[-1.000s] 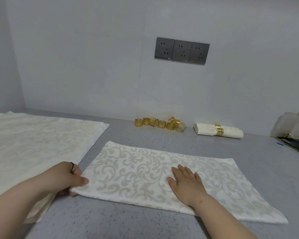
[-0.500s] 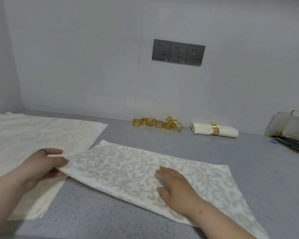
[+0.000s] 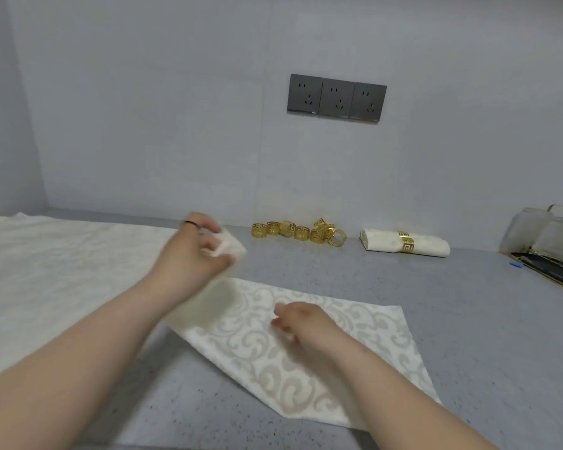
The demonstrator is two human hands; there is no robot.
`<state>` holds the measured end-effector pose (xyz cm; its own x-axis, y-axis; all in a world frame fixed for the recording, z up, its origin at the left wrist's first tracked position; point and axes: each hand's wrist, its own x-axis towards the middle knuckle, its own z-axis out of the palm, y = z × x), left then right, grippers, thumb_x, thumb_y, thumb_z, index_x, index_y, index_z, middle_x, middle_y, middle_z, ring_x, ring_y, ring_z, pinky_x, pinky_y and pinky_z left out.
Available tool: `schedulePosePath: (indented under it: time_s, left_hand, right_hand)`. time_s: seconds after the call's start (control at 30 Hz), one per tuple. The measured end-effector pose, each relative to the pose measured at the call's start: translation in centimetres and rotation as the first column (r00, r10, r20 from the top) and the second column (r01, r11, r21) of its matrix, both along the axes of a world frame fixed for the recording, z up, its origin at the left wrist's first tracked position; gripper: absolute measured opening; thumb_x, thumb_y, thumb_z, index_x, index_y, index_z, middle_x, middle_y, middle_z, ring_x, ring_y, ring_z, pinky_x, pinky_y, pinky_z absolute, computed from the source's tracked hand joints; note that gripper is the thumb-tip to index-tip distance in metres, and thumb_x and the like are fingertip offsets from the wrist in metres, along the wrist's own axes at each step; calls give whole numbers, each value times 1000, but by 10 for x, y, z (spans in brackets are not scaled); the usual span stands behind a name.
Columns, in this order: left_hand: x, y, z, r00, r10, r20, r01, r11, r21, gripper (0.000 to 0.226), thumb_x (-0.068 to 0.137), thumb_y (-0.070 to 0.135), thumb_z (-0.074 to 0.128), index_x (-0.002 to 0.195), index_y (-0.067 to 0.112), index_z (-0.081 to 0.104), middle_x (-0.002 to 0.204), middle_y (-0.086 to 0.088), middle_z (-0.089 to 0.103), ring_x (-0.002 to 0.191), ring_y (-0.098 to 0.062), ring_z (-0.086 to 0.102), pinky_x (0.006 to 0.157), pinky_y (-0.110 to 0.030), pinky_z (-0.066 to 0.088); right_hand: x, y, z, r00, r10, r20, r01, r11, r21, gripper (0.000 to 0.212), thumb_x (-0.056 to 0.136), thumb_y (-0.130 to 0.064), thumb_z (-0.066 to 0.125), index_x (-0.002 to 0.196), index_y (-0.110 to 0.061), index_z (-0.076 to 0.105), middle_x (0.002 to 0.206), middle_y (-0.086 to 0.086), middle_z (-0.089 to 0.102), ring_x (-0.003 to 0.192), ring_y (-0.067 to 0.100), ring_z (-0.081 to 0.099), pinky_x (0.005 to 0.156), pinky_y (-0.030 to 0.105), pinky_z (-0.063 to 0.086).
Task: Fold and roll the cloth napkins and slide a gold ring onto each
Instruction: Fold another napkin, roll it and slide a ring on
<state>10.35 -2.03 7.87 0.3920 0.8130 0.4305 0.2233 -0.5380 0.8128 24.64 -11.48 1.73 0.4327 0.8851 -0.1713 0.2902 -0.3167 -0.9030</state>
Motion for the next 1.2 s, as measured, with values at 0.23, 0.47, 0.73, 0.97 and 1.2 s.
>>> schedulePosePath:
  time_s: [0.23, 0.47, 0.73, 0.97, 1.2]
  left_hand:
    - [36, -72, -40, 907, -262, -330, 344, 913, 219, 30, 88, 28, 54, 75, 37, 28, 71, 18, 46, 69, -3, 52, 66, -15, 38]
    - [23, -62, -76, 871, -32, -490, 344, 753, 561, 63, 47, 29, 73, 102, 28, 43, 78, 17, 67, 65, -2, 61, 69, -19, 36]
    - [12, -41, -91, 797, -7, -603, 374, 790, 486, 52, 55, 28, 35, 102, 28, 57, 91, 10, 72, 73, -7, 69, 56, -15, 50]
    - [30, -43, -102, 656, -106, -747, 537, 761, 363, 62, 60, 13, 60, 121, 28, 58, 129, 10, 51, 113, -2, 55, 95, -14, 36]
    - [29, -11, -115, 589, -157, -793, 559, 787, 259, 58, 93, 7, 26, 143, 35, 18, 152, 19, 7, 141, 0, 7, 98, -4, -6]
  right_hand:
    - [22, 5, 13, 873, -72, -483, 126, 989, 79, 37, 94, -46, 39, 86, -12, 52, 43, -6, 60, 40, 5, 59, 44, 15, 44]
    - [39, 0, 7, 954, -245, -171, 266, 957, 113, 13, 91, -6, 46, 88, -14, 55, 78, 7, 60, 66, 21, 56, 62, 28, 45]
    - [96, -72, 11, 952, -301, -52, 306, 945, 114, 21, 89, -4, 48, 84, -20, 60, 65, -4, 69, 54, 15, 65, 50, 19, 52]
    - [114, -107, -15, 933, -343, 110, 343, 939, 19, 22, 89, -2, 44, 91, -18, 59, 69, 0, 60, 39, 0, 53, 39, 12, 39]
    - [111, -89, -16, 940, -326, 96, 327, 945, 7, 22, 90, -4, 44, 85, -21, 58, 72, -1, 60, 56, 14, 51, 49, 17, 42]
